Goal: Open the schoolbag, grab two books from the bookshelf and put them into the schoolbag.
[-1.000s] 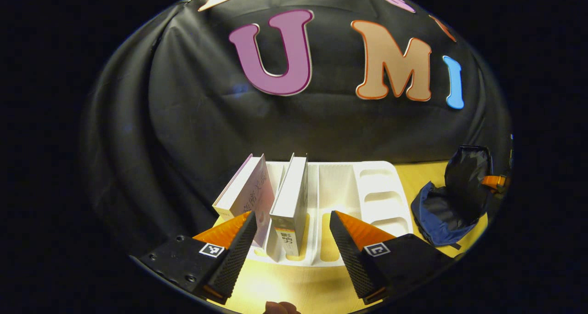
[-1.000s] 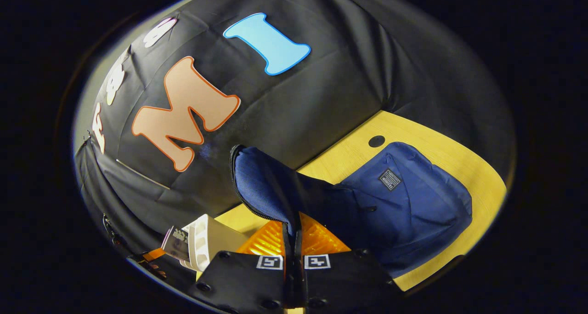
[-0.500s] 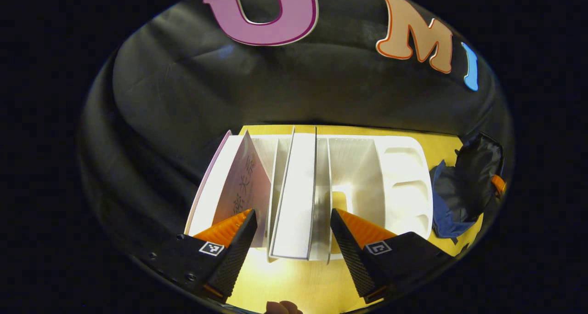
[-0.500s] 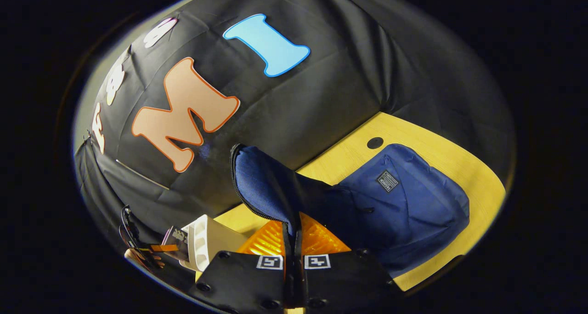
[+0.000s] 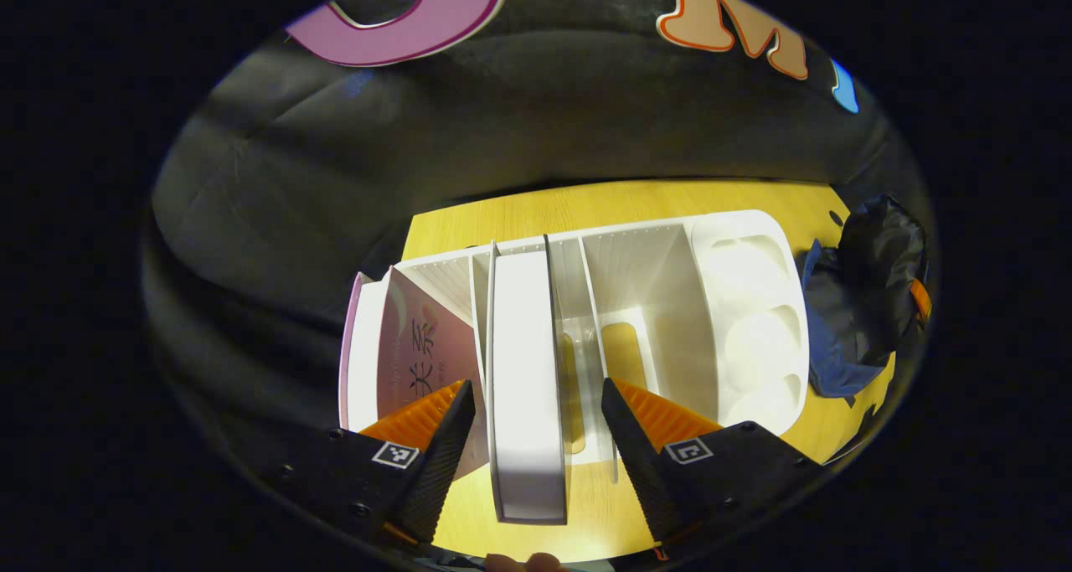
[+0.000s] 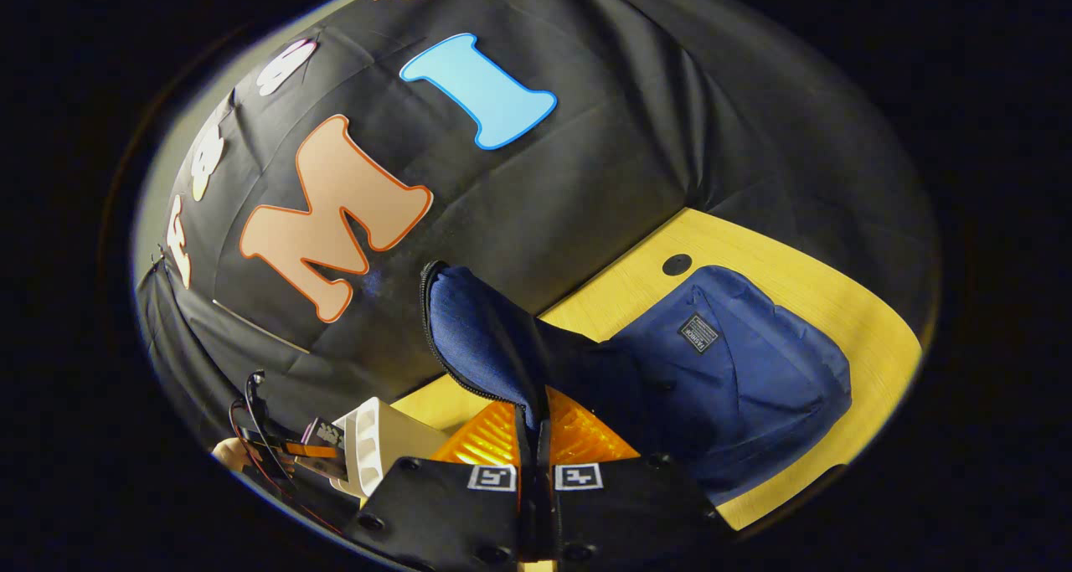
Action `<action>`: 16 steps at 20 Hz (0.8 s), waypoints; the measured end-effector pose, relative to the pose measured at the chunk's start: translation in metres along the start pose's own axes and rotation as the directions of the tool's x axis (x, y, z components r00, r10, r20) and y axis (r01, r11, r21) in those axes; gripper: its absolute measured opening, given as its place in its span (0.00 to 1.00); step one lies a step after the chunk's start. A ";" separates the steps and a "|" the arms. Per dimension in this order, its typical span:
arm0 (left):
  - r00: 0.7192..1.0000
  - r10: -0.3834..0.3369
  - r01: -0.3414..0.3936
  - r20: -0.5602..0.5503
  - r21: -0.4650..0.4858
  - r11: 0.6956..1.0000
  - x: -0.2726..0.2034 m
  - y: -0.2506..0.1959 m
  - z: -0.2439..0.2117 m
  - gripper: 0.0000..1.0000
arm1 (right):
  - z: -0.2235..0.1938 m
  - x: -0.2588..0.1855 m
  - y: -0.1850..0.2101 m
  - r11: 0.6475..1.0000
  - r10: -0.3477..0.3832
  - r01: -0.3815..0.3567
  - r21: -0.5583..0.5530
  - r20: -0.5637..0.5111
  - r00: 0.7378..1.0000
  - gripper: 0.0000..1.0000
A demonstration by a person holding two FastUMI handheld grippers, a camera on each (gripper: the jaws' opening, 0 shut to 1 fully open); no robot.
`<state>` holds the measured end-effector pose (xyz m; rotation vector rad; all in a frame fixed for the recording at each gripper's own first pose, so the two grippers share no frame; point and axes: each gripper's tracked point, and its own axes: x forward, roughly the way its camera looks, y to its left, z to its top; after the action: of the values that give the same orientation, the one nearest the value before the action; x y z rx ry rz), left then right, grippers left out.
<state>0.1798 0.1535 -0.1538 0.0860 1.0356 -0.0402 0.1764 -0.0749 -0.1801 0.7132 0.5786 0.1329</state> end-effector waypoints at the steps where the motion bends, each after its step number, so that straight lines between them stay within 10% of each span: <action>1: 1.000 -0.002 0.002 -0.016 0.010 1.000 0.000 0.000 -0.002 0.84 | 0.002 -0.002 -0.002 1.000 -0.001 0.001 0.005 0.004 1.000 0.03; 4: 0.998 0.003 -0.001 -0.066 0.032 0.999 0.003 0.003 -0.007 0.86 | 0.006 -0.003 -0.007 1.000 -0.008 0.008 0.022 0.016 1.000 0.03; 8: 0.989 0.026 -0.022 -0.149 0.029 0.999 0.001 0.004 -0.016 0.49 | 0.006 -0.001 -0.009 1.000 -0.010 0.009 0.026 0.016 1.000 0.04; 16: 0.980 -0.049 0.057 -0.194 0.034 0.998 -0.001 -0.013 -0.020 0.35 | 0.006 0.000 -0.008 0.999 -0.010 0.010 0.032 0.011 1.000 0.03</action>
<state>0.1614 0.1419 -0.1637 0.0998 1.2315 -0.1025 0.1789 -0.0842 -0.1815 0.7412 0.5742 0.1107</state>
